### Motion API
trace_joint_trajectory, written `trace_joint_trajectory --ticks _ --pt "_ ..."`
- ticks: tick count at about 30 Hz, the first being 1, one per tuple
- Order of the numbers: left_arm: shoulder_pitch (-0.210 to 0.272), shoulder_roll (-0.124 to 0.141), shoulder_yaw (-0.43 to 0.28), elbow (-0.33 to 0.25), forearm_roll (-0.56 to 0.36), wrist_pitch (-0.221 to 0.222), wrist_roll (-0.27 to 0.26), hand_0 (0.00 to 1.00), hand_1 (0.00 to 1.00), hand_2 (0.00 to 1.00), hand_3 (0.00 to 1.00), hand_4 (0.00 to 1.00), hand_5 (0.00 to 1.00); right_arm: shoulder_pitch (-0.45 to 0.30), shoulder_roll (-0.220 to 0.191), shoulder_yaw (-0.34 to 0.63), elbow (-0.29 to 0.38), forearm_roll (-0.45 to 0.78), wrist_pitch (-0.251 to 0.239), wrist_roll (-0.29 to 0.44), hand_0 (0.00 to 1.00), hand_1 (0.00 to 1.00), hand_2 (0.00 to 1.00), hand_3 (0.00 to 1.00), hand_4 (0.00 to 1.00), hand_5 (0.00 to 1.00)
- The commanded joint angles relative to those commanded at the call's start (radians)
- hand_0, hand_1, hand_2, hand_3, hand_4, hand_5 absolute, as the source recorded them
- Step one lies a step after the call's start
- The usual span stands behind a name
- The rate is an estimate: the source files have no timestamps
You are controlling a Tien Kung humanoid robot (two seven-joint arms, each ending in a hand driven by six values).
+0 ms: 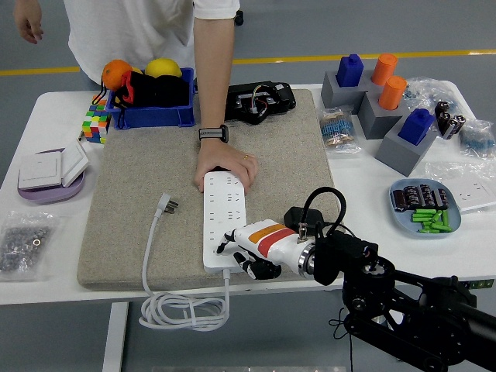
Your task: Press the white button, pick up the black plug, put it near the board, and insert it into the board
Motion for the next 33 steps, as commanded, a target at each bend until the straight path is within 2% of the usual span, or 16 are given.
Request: trace_joint_trajectory --ticks 20,33 --pt "0.000 0.001 0.002 0.000 0.003 -0.001 -0.001 0.623 0.633 0.640 0.695 0.590 0.373 -0.011 -0.014 0.031 0.006 -0.021 0.013 0.003 0.002 0.002 0.002 0.720 0.293 0.002" --pt "0.003 0.005 0.011 0.000 0.000 -0.001 0.000 0.623 0.633 0.640 0.695 0.590 0.372 -0.012 -0.012 -0.027 -0.033 -0.009 0.011 0.012 0.002 0.002 0.002 0.714 0.293 0.002"
